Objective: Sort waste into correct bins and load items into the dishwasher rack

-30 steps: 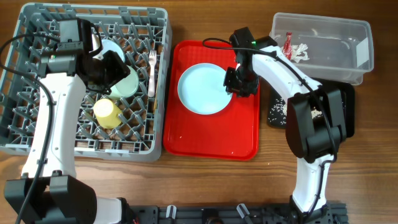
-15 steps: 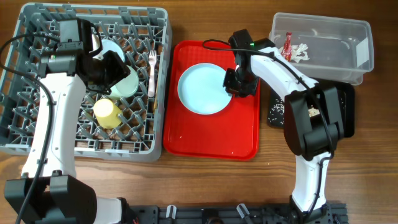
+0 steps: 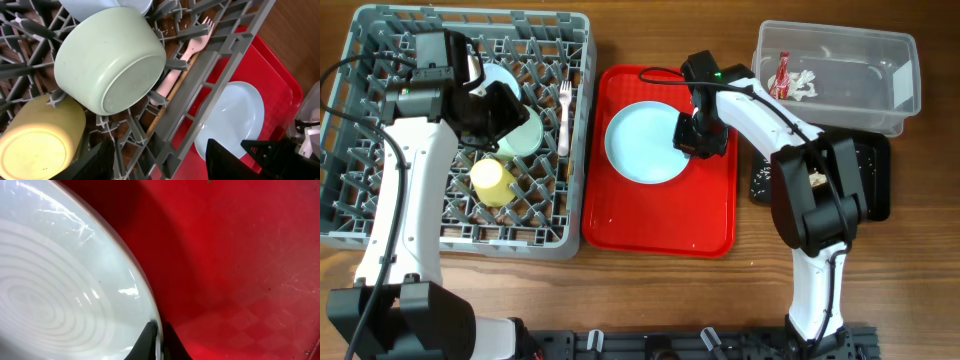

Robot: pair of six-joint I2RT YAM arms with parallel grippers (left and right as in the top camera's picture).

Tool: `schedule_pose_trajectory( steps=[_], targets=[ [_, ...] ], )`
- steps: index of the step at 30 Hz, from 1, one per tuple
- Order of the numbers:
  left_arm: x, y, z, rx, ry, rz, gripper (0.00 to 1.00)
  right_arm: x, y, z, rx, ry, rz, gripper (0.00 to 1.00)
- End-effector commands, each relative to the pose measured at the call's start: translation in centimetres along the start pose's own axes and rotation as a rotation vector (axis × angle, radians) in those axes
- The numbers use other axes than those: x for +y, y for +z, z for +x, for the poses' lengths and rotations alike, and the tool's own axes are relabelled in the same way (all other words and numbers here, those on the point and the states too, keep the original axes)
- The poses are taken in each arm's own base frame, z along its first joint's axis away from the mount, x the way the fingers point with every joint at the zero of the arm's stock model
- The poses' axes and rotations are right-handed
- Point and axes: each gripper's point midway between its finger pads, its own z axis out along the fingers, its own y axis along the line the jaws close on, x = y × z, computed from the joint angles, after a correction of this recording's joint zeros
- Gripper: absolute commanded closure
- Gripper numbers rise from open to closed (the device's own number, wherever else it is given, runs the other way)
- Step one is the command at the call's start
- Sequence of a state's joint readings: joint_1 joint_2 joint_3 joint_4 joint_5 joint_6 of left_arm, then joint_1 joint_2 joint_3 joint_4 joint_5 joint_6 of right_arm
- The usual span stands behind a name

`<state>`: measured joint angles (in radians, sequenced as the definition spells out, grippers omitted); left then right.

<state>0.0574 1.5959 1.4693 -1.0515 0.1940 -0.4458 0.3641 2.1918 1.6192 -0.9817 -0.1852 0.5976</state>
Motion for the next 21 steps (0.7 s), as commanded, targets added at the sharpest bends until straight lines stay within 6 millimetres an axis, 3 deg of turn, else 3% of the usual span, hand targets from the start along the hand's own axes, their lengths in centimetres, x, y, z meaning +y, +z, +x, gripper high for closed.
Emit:
schedule_pose_trajectory(
  steps=[1,5,14,19,21],
  targets=[
    [0.1,-0.5,-0.3,-0.020,0.022,-0.005,0.42,-1.0,0.8,0.2,0.011,-0.018,0.047,0.96],
    [0.5,-0.5,-0.5,-0.034,0.022,-0.028,0.42,-0.4,-2.2,-0.4,-0.060,-0.052,0.017,0.96],
    [0.7,-0.6,-0.8,-0.047,0.022,-0.045,0.41,2.0,-12.7,-1.0,-0.314,-0.172,-0.109,0.96],
    [0.7,-0.6,-0.9,-0.052,0.023,-0.042,0.36,3.9,-16.6,-0.3,-0.385,-0.232,-0.231,0.96],
    [0.6,-0.6,-0.9,-0.051,0.024,-0.037,0.33,4.8,-17.3,0.0,-0.385,-0.247,-0.281,0.96]
  ],
)
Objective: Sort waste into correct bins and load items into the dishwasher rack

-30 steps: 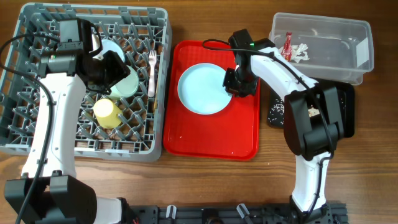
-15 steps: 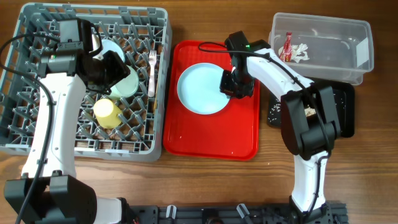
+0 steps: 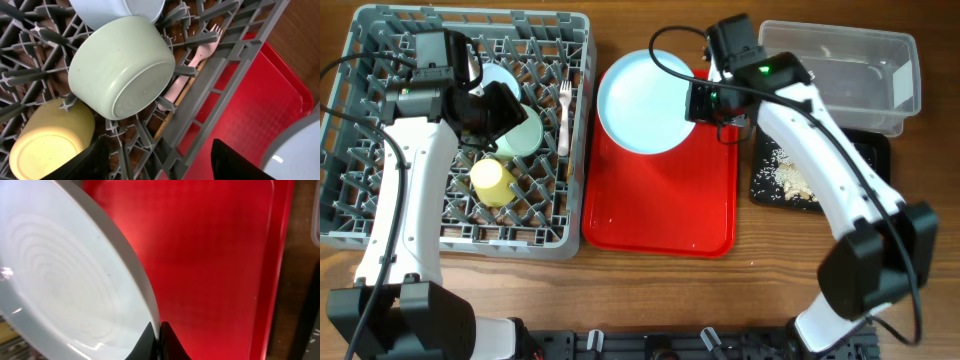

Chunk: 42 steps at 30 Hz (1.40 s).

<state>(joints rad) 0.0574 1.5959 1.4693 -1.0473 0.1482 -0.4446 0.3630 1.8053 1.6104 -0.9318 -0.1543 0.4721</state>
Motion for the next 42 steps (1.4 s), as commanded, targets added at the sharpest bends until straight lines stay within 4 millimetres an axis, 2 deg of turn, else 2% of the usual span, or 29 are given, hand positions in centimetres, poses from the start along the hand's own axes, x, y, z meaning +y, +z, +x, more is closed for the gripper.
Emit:
schedule_pose_trajectory(
  steps=[1,3,5,9,17,24,30,32,36,42],
  targets=[
    [-0.2,-0.5,-0.4,-0.024,0.026,0.011,0.32,2.2,-1.5,-0.1,-0.010,-0.038,-0.122,0.96],
    [-1.2,-0.6,-0.2,-0.006,0.059,0.067,0.29,2.9,-1.6,0.0,0.000,-0.041,-0.162,0.96],
    [-3.1,-0.9,0.3,0.026,0.113,0.183,0.28,3.6,-1.7,0.1,0.011,-0.046,-0.201,0.96],
    [-6.3,-2.4,0.7,0.079,0.136,0.429,0.26,4.8,-2.0,0.3,0.025,-0.048,-0.268,0.96],
    [-9.7,-6.3,1.0,0.154,0.146,0.780,0.21,6.5,-2.5,0.7,0.052,-0.056,-0.365,0.96],
    [-11.0,-7.7,1.2,0.166,0.180,0.886,0.19,8.0,-3.0,1.4,0.088,-0.041,-0.436,0.96],
    [-11.1,-7.7,1.3,0.171,0.182,0.893,0.21,9.7,-3.0,2.0,0.088,-0.069,-0.459,0.96],
    [-11.1,-7.7,1.3,0.170,0.182,0.893,0.25,10.2,-3.0,2.1,0.089,-0.064,-0.466,0.96],
    [-10.4,-6.8,1.0,0.146,0.182,0.829,0.48,12.0,-3.2,2.2,0.071,-0.094,-0.505,0.96],
    [-9.4,-5.8,0.8,0.134,0.161,0.747,0.73,13.4,-3.3,2.6,0.065,-0.113,-0.529,0.96]
  ],
)
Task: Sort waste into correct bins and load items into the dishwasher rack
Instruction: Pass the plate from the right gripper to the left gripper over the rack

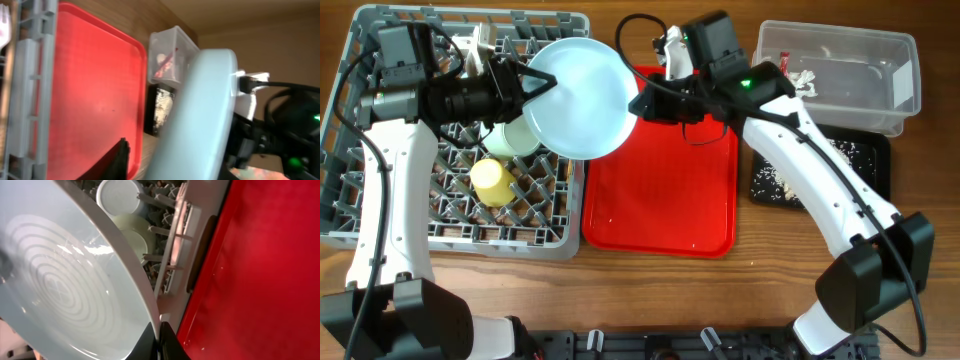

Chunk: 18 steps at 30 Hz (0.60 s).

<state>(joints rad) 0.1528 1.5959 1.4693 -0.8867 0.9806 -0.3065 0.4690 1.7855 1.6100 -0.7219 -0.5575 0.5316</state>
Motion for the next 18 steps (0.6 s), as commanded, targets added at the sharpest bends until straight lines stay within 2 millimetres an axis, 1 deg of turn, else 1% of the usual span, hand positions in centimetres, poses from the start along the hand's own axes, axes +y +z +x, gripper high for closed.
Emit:
schedule_pose_trajectory(
  steps=[1,2,3,4,8,9,10,11,15,17,18],
  targets=[
    [0.5,-0.3,-0.3,-0.027,0.024,-0.054,0.82,1.6,0.0,0.4,0.006,-0.008,-0.042,0.96],
    [0.7,-0.3,-0.4,-0.031,0.024,-0.064,0.88,1.7,0.0,0.4,0.006,-0.012,-0.044,0.96],
    [1.0,-0.3,-0.5,-0.038,0.024,-0.082,0.91,1.8,0.1,0.4,0.005,-0.015,-0.046,0.96],
    [1.8,-0.4,-0.8,-0.055,0.023,-0.126,0.95,1.9,0.1,0.3,0.001,-0.018,-0.049,0.96],
    [4.8,-1.2,-2.0,-0.126,0.023,-0.307,0.96,1.8,0.1,0.2,-0.006,-0.020,-0.044,0.95],
    [5.3,-1.4,-2.3,-0.139,0.023,-0.342,0.96,1.8,0.1,0.2,-0.006,-0.023,-0.044,0.93],
    [5.7,-1.6,-2.4,-0.149,0.023,-0.367,0.96,1.7,0.1,0.2,-0.007,-0.022,-0.041,0.90],
    [6.4,-1.9,-2.8,-0.169,0.025,-0.411,0.96,1.6,0.1,0.1,-0.010,-0.021,-0.034,0.83],
    [8.1,-3.1,-4.0,-0.236,0.037,-0.532,0.96,1.1,0.0,-0.1,-0.019,-0.040,-0.012,0.61],
    [8.9,-3.9,-4.9,-0.280,0.049,-0.597,0.96,0.7,-0.2,-0.2,-0.020,-0.030,-0.006,0.57],
    [9.1,-4.1,-5.2,-0.296,0.056,-0.612,0.96,0.4,-0.3,-0.2,-0.019,-0.024,0.000,0.57]
  ],
)
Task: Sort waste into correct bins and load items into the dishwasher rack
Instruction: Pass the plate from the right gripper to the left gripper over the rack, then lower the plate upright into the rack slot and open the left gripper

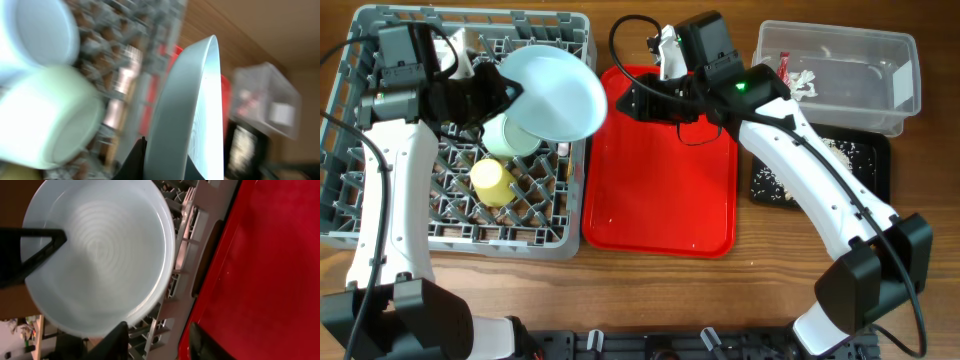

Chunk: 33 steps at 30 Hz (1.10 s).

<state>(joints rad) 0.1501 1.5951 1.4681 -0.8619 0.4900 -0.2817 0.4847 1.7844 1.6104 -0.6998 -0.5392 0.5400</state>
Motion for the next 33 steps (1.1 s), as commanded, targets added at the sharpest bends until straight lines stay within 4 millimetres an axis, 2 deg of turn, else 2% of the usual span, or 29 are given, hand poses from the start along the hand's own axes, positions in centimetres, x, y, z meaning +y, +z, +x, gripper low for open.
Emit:
schedule_pose_trajectory(
  steps=[1,3,6,9,13,17,21,25,33],
  targets=[
    [2.8,-0.9,-2.7,-0.133,0.012,-0.179,0.96,-0.6,-0.9,-0.1,-0.001,-0.010,0.009,0.57],
    [2.5,-1.1,-3.7,-0.175,0.028,-0.175,0.96,-1.7,-1.5,-0.3,-0.005,-0.001,0.043,0.56],
    [2.4,-1.6,-5.5,-0.256,0.052,-0.194,0.96,-5.1,-3.4,-0.3,-0.020,0.038,0.180,0.56],
    [3.4,-2.6,-7.2,-0.344,0.060,-0.271,0.96,-8.7,-6.4,0.0,-0.033,0.074,0.329,0.57],
    [3.5,-3.1,-8.5,-0.400,0.145,-0.333,0.96,-11.4,-10.4,0.1,-0.064,0.121,0.429,0.57],
    [3.4,-3.5,-9.2,-0.453,0.228,-0.451,0.96,-12.6,-13.7,-0.5,-0.122,0.141,0.449,0.57],
    [2.1,-2.9,-9.6,-0.488,0.324,-0.535,0.96,-13.3,-16.1,-0.5,-0.163,0.179,0.465,0.57],
    [1.1,-1.6,-9.8,-0.506,0.384,-0.588,0.96,-13.6,-16.8,-0.1,-0.163,0.198,0.474,0.57],
    [1.4,1.7,-9.8,-0.492,0.404,-0.632,0.96,-13.7,-16.8,0.5,-0.143,0.210,0.479,0.57]
  ],
)
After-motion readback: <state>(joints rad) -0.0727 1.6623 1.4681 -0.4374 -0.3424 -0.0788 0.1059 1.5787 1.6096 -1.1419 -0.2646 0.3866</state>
